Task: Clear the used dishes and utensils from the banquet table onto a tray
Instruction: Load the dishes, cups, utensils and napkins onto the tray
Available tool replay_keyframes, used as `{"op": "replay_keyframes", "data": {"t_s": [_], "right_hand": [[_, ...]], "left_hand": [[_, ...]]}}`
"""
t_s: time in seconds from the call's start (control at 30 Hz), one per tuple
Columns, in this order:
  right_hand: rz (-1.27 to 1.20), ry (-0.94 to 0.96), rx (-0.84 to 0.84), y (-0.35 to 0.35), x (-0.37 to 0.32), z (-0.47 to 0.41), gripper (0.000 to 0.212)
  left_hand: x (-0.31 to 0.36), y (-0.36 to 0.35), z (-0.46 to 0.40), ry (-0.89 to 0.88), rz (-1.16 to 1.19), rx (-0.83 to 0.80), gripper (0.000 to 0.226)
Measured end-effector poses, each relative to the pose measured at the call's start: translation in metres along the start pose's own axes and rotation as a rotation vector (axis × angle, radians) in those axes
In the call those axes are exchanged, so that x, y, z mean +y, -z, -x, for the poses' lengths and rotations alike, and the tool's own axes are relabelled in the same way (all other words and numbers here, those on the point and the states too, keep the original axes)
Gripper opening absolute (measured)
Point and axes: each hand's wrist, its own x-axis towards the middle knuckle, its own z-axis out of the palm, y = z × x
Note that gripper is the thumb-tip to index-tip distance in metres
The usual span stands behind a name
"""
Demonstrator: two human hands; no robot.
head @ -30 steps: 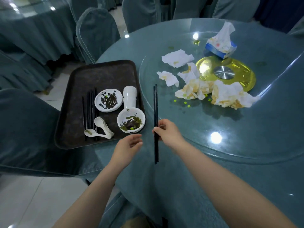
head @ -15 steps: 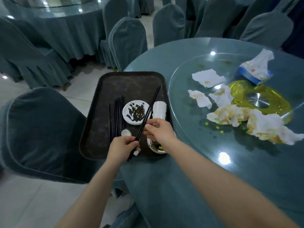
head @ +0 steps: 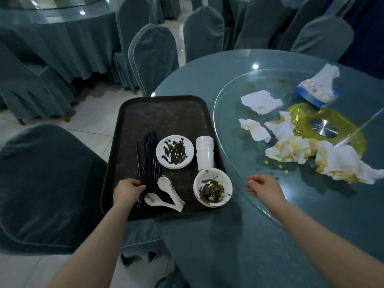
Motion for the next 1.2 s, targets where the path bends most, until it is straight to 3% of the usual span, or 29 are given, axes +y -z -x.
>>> {"op": "replay_keyframes", "data": {"t_s": [0.17,0.33,0.57,0.8,0.9,1.0,1.2], "right_hand": [[0.154,0.019,0.023,0.022,0.02,0.002,0.016],[0.497,0.18,0.115,0.042,0.045,0.007,0.031],[1.047,0.134,-0.098,0.102,0.116,0.009,0.059],[0.91,0.261,-0.265,0.15,0.131,0.005,0.054],[0.718,0.257,-0.29,0.177,0.138,0.009,0.049],[0.464,0.2,-0.227,0.212,0.145,0.014,0.043],[0.439,0.211,0.013,0.296,0.155,-0.008,0.039]], "left_hand": [[0.009,-0.005,-0.003,-0.038,0.002,-0.007,0.038],[0.021,-0.004,0.017,-0.181,-0.022,0.074,0.036],[0.059,-0.029,0.08,-0.389,0.087,0.047,0.029],[0.103,-0.078,0.147,-0.462,0.14,-0.055,0.028],[0.125,-0.107,0.176,-0.495,0.134,-0.066,0.027],[0.149,-0.137,0.203,-0.51,0.163,-0.119,0.026],[0.197,-0.195,0.242,-0.529,0.112,-0.148,0.027]]}}
